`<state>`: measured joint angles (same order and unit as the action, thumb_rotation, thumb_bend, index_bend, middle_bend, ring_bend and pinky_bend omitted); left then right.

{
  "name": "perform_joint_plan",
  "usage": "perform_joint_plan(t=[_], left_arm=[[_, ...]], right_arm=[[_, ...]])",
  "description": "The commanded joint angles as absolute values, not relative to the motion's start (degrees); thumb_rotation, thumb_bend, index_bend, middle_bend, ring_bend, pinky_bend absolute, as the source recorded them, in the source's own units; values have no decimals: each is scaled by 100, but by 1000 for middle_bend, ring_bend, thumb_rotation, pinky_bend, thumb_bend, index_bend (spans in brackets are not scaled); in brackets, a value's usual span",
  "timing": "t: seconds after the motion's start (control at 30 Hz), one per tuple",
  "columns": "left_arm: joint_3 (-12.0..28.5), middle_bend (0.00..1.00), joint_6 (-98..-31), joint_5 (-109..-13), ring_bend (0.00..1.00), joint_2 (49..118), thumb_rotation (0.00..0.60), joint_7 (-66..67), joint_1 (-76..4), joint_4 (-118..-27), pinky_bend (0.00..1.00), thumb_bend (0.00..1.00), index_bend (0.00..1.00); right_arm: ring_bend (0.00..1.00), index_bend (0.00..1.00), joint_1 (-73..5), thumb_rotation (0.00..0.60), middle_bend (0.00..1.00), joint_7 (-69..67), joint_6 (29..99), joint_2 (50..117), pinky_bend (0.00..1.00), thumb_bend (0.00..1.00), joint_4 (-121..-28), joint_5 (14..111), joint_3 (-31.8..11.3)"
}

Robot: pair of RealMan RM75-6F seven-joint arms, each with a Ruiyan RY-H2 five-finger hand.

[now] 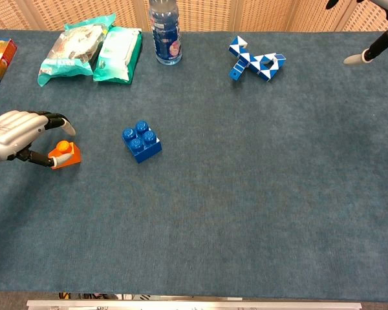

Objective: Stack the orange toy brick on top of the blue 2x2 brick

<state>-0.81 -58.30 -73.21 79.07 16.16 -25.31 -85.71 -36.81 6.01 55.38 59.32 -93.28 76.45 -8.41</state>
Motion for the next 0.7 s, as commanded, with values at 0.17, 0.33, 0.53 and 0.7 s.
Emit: perform_joint_plan(t=[0.17,0.33,0.53,0.7], left_arm=[[-102,187,-5893,-7077,168,7833,351,2003,-2463,-8781,187,284,224],[-45,187,-5986,-6929,168,7895,365,1986,-2389,-8780,188,284,230],[-37,187,-5992,-6841,168,7909,365,1965,-2348,-8817,193,284,258],[-7,187,-6051,-6846,168,8002,433,1901,-2319,-8796,202,284,259]], right_arm=[[144,109,-3687,600,254,533,5499,5931,232,83,-9299,7701,-829],[144,109,-3674,600,254,462,5479,5905,232,83,-9302,7733,-815],[144,109,-3650,600,254,401,5509,5882,232,83,-9306,7784,-813],[144,109,-3636,600,255,375,5516,5859,232,82,-9320,7799,-813]])
